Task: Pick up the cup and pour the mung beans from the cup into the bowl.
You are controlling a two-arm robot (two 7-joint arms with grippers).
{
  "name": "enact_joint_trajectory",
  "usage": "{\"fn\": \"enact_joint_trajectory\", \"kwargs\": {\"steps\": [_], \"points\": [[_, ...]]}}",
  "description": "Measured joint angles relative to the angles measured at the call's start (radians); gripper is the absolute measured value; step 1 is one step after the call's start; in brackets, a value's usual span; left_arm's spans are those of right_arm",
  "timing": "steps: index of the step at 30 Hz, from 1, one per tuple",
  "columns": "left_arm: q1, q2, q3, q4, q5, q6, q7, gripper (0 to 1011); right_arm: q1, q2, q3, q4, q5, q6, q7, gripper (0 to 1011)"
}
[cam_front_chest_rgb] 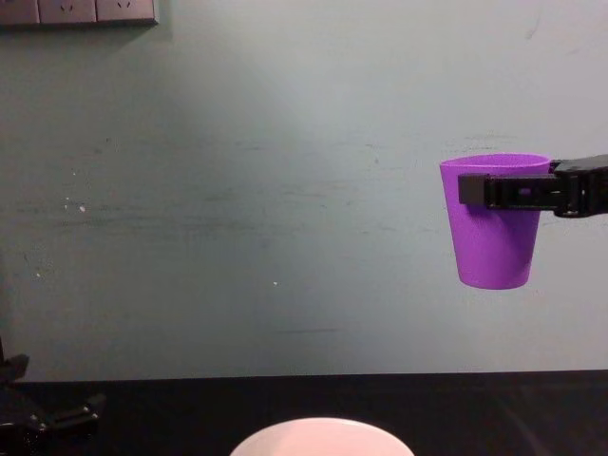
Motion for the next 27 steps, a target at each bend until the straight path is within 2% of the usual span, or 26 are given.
{"fn": "enact_joint_trajectory", "kwargs": {"steps": [8,10,11,18,21,22,24,26,27], "points": [[0.0,0.0,0.0,0.0,0.0,0.0,0.0,1003,0.023,-0.002,-0.013,0.023,0.013,-0.014,0.0,723],[0.0,0.0,0.0,0.0,0.0,0.0,0.0,1003,0.049,-0.014,-0.037,0.064,0.014,-0.03,0.008,723],[0.0,0.0,0.0,0.0,0.0,0.0,0.0,1003,0.049,-0.014,-0.037,0.064,0.014,-0.03,0.008,723],[0.0,0.0,0.0,0.0,0.0,0.0,0.0,1003,0.112,-0.054,-0.095,0.18,0.007,-0.073,0.039,723],[0.0,0.0,0.0,0.0,0.0,0.0,0.0,1003,0.138,-0.072,-0.122,0.232,-0.009,-0.091,0.051,723],[0.0,0.0,0.0,0.0,0.0,0.0,0.0,1003,0.161,-0.083,-0.153,0.274,-0.043,-0.103,0.055,723],[0.0,0.0,0.0,0.0,0.0,0.0,0.0,1003,0.168,-0.083,-0.166,0.282,-0.064,-0.103,0.054,722],[0.0,0.0,0.0,0.0,0.0,0.0,0.0,1004,0.178,-0.079,-0.191,0.285,-0.115,-0.098,0.046,723],[0.0,0.0,0.0,0.0,0.0,0.0,0.0,1003,0.178,-0.079,-0.191,0.285,-0.115,-0.098,0.046,723]]}}
